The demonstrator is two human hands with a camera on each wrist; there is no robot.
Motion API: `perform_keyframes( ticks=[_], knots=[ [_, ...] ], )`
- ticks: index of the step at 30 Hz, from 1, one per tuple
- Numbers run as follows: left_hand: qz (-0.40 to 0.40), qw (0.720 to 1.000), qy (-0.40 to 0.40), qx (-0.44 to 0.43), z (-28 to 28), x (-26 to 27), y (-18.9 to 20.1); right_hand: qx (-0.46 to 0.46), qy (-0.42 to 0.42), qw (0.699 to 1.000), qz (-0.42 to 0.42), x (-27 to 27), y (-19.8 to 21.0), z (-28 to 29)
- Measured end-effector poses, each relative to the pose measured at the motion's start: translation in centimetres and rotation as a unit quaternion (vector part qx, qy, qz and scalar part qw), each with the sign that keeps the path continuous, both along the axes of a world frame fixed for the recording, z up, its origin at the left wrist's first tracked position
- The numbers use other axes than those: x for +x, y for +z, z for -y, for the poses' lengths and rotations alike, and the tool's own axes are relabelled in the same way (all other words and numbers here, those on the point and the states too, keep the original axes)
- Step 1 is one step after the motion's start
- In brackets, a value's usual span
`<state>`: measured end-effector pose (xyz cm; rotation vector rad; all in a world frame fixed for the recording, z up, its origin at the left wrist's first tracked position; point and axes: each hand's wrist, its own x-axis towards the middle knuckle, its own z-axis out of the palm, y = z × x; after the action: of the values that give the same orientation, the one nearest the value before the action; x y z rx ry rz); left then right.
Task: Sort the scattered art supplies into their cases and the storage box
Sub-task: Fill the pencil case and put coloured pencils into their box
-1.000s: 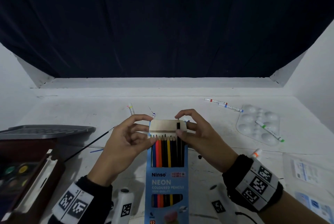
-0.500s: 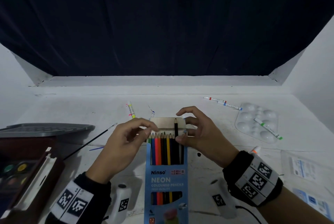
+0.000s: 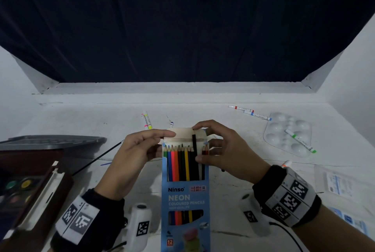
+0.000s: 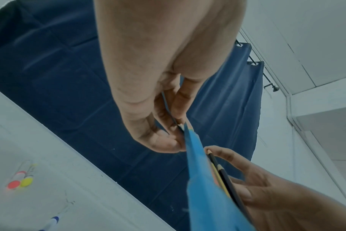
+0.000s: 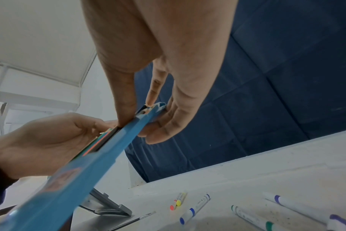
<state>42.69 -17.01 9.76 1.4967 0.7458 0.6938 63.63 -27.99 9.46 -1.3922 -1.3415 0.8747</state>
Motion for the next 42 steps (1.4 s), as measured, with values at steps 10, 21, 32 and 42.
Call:
perform_keyframes(
  ticks=[10,21,32,42],
  knots=[
    [-0.059,0.997,-0.011,0.047,0.8,-0.7,0.8,0.011,-0.047,0.998,0.028,-0.6,-0.7,-0.3],
    [-0.074,0.995,-0.036,0.062,0.2,-1.4,0.6,0.002,-0.007,1.000,0.029,-0.1,-0.9,0.1],
    [-0.070,0.991,-0.011,0.110,-0.1,-0.9,0.3,0.006,-0.015,0.999,0.038,-0.7,-0.9,-0.1],
    [-0.074,0.994,-0.031,0.078,-0.6,-1.3,-0.1,0.012,-0.064,0.997,0.033,-1.5,-1.8,-0.4]
  ],
)
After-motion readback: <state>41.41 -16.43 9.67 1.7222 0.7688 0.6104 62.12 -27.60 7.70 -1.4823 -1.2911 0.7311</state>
